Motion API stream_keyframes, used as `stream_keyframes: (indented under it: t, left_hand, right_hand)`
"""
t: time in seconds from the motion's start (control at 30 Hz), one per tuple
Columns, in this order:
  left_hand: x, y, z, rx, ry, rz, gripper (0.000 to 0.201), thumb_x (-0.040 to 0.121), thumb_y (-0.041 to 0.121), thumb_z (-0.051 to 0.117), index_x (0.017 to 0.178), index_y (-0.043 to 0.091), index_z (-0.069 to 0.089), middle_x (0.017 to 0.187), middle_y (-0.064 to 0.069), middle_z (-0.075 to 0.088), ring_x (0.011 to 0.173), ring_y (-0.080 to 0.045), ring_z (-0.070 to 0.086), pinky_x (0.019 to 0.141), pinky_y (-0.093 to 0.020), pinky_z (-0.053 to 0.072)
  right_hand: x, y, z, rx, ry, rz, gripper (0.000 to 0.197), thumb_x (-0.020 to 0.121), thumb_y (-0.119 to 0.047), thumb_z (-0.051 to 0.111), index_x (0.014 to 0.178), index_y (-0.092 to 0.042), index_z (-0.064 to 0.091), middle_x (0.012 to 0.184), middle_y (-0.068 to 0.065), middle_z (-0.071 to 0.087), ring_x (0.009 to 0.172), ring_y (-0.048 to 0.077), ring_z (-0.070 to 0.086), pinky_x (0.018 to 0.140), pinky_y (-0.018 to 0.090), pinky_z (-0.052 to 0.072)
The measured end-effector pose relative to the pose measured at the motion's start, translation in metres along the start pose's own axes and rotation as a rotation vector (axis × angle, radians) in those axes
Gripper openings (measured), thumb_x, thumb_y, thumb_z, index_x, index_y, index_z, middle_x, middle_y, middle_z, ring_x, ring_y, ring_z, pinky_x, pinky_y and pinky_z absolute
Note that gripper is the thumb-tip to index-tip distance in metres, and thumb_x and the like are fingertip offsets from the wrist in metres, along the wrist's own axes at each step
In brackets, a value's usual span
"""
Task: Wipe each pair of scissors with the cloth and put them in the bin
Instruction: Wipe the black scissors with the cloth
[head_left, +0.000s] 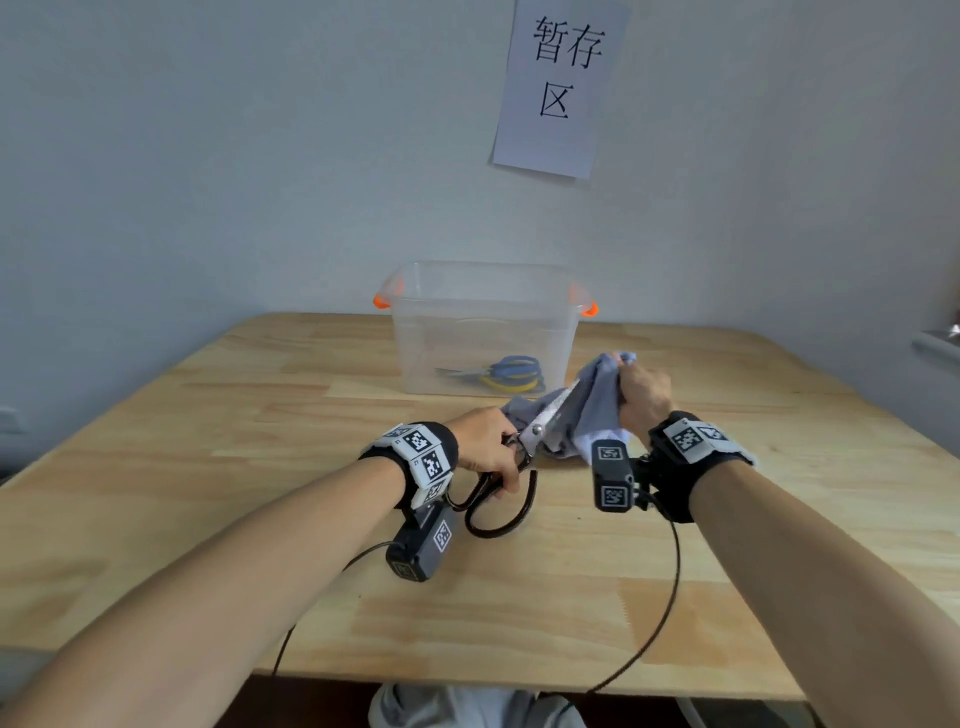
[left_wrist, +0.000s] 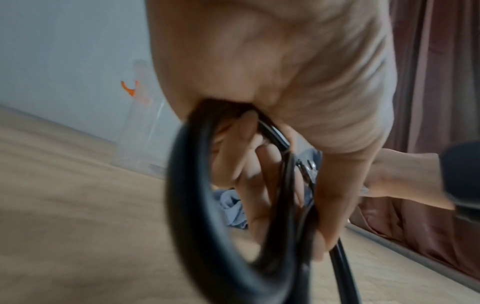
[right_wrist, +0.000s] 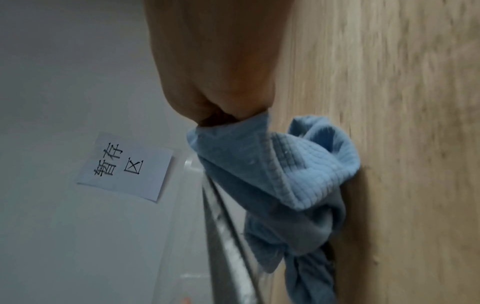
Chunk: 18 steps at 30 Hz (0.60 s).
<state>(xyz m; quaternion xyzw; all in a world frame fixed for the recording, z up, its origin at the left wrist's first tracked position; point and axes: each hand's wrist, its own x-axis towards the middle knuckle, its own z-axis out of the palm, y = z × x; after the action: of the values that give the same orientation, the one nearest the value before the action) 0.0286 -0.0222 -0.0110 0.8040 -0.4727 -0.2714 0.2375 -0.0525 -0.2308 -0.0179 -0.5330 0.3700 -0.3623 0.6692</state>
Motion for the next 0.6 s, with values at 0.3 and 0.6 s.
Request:
stream_keyframes:
  t: [0.3, 0.6]
  left_hand:
    - [0.009, -0.006, -0.008, -0.358, 0.144, 0.042, 0.031, 0.078, -0.001, 0.078, 0.06, 0.011, 0.056, 0.059, -0.009, 0.065, 0.059, -0.027, 0.065, 0.068, -0.036, 0.056]
    - [0.023, -0.003, -0.005, -0.513, 0.312, -0.012, 0.015, 0.09, 0.011, 0.065, 0.081, 0.0, 0.061, 0.062, -0.013, 0.068, 0.068, -0.033, 0.072, 0.078, -0.044, 0.058]
  right_hand:
    - [-0.031, 0.022, 0.003, -0.078, -0.3, 0.043, 0.025, 0.1, -0.029, 0.058, 0.095, -0.005, 0.061, 0.093, 0.017, 0.058, 0.077, 0.022, 0.056, 0.065, 0.029, 0.044]
    - [-0.047, 0.033, -0.015, -0.172, -0.475, 0.087, 0.024, 0.104, -0.027, 0.051, 0.101, -0.007, 0.063, 0.093, 0.007, 0.066, 0.085, 0.019, 0.064, 0.071, 0.025, 0.051]
